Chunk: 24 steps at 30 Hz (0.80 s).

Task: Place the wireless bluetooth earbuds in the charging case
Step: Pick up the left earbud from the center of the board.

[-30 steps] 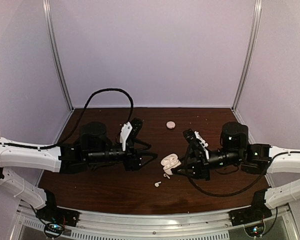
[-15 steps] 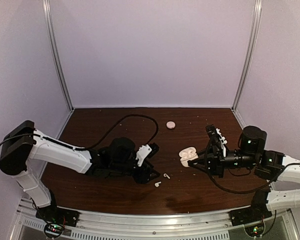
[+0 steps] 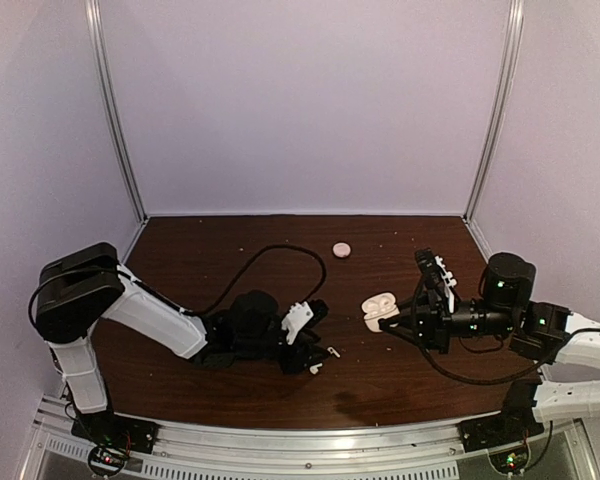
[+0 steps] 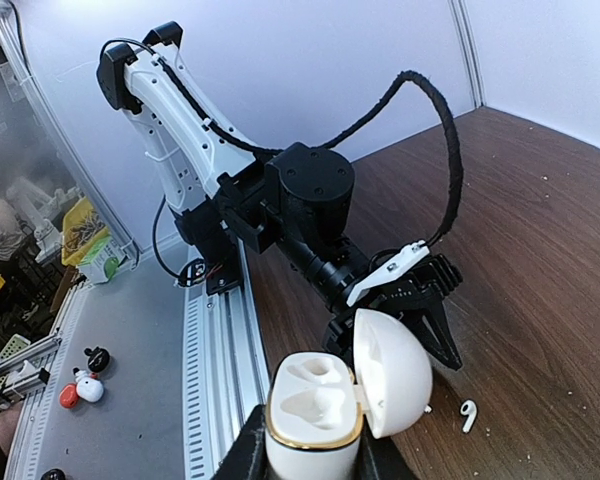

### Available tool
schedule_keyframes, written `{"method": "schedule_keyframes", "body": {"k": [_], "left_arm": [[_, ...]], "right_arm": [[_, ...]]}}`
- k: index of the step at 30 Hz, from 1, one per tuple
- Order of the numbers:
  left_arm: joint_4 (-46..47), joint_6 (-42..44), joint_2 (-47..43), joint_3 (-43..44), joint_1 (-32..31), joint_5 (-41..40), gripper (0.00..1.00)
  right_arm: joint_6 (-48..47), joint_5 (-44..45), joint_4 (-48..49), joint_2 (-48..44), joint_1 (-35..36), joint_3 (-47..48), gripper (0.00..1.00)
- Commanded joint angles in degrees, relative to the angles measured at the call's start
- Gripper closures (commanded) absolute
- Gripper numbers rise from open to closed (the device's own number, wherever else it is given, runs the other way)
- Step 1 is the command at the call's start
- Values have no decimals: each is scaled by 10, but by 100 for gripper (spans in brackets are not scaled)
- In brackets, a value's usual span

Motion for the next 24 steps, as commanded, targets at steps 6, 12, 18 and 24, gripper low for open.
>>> {"method": "schedule_keyframes", "body": {"k": [6, 12, 18, 24], "left_arm": [[76, 86, 69, 21, 22, 28, 55], [37, 152, 87, 47, 40, 73, 57], [2, 209, 115, 71, 44, 95, 62], [13, 227, 136, 74, 47, 120, 65]], "right_arm": [[4, -13, 17, -3, -6, -5, 100], [5, -19, 22, 1, -7, -6, 100], [2, -20, 17, 0, -8, -3, 100], [1, -21, 15, 0, -10, -3, 100]]}}
